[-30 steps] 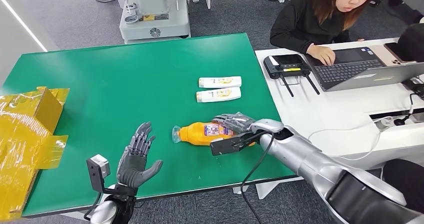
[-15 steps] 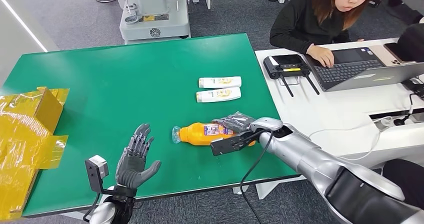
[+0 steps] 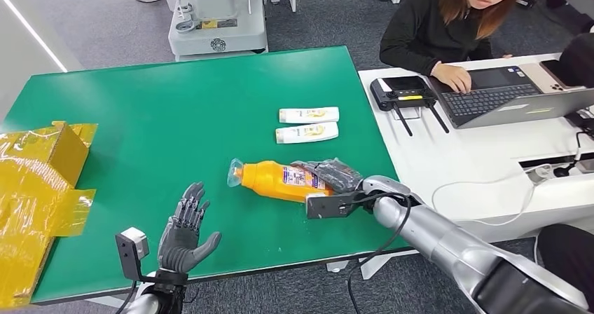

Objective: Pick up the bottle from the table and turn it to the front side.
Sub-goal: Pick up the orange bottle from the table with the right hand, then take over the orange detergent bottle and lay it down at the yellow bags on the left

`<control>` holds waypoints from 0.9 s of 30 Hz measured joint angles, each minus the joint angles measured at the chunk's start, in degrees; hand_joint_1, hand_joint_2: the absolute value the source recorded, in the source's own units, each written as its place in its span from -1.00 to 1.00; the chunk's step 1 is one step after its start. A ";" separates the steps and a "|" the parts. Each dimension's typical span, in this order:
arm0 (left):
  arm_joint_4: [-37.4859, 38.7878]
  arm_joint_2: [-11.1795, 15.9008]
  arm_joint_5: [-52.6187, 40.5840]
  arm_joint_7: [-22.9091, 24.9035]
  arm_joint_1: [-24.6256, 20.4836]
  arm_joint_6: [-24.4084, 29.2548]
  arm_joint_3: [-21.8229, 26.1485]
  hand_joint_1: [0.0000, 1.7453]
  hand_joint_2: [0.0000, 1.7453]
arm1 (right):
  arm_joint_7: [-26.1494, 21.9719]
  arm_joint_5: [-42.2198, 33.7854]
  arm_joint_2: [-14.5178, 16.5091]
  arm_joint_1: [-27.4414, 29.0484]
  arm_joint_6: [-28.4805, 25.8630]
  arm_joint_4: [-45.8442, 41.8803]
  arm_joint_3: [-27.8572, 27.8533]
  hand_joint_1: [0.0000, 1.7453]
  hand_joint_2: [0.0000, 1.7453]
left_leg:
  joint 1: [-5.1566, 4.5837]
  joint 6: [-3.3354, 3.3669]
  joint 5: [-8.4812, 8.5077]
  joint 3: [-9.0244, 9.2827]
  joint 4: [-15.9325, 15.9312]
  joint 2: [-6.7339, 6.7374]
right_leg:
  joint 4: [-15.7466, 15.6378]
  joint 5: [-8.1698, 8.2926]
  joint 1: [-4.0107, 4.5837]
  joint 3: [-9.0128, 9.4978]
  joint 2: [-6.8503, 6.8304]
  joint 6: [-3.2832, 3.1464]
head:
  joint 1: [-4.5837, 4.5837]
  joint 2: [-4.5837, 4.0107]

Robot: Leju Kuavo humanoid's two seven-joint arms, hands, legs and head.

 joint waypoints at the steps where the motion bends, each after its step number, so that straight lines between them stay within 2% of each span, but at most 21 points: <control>1: 0.00 -0.01 -0.02 0.00 -0.05 -0.01 0.01 -1.00 1.00 | -0.17 -1.03 -0.40 2.09 -1.70 -2.25 -1.58 1.00 1.00 | 0.01 0.00 0.00 -0.01 0.00 -0.09 | 0.00 -0.02 0.00 0.01 -0.09 0.01 | 0.00 0.00; 5: 0.14 -0.01 -0.02 -0.09 -0.96 -0.13 -0.01 -1.00 1.00 | 0.59 -0.16 -1.29 13.49 -7.80 -13.78 -9.59 1.00 1.00 | 0.01 0.00 -0.05 -0.08 0.00 -0.27 | -0.02 -0.09 0.01 0.01 -0.26 0.06 | 0.00 0.00; 10: 0.26 0.07 0.62 -0.36 -2.07 0.21 -0.04 -1.00 1.00 | 1.64 2.37 -1.48 27.56 -9.14 -26.54 -17.96 1.00 1.00 | -0.01 -0.01 -0.13 -0.13 -0.02 -0.29 | -0.02 -0.18 0.00 0.00 -0.26 0.13 | -0.01 0.00; 14: 0.26 0.11 1.15 -0.16 -2.39 0.66 -0.04 -1.00 1.00 | 0.58 0.56 -1.25 34.39 -10.68 -32.75 -23.09 1.00 1.00 | -0.01 -0.01 -0.17 -0.13 -0.03 -0.25 | -0.02 -0.19 -0.01 -0.01 -0.22 0.12 | -0.01 0.00; 17: 0.30 0.13 1.28 0.13 -2.84 0.70 -0.04 -1.00 1.00 | -1.72 -1.47 -0.01 36.88 -13.07 -34.88 -26.24 1.00 1.00 | -0.01 -0.01 -0.17 -0.12 -0.03 -0.22 | -0.02 -0.19 -0.01 -0.01 -0.21 0.11 | 0.01 0.00; 21: 0.50 0.11 0.34 -0.15 -4.40 0.38 -0.05 -1.00 1.00 | -5.23 -3.18 2.69 37.48 -15.84 -34.94 -29.30 1.00 1.00 | -0.01 -0.03 -0.13 -0.09 -0.02 -0.19 | -0.01 -0.17 -0.01 -0.01 -0.17 0.11 | 0.00 0.00; 24: 1.11 0.01 -0.72 -0.56 -6.96 -0.70 -0.26 -1.00 1.00 | -7.93 -3.84 5.16 35.92 -16.77 -33.27 -30.95 1.00 1.00 | -0.01 -0.03 -0.08 -0.09 -0.02 -0.17 | 0.00 -0.14 -0.01 -0.01 -0.16 0.09 | -0.01 0.00; 27: 2.49 -0.39 -1.11 -0.55 -10.92 -2.16 -0.71 -1.00 1.00 | -9.57 -4.08 7.92 31.96 -16.85 -29.79 -32.02 1.00 1.00 | -0.01 -0.04 -0.03 -0.08 -0.02 -0.11 | 0.02 -0.08 -0.01 -0.01 -0.10 0.05 | 0.00 0.00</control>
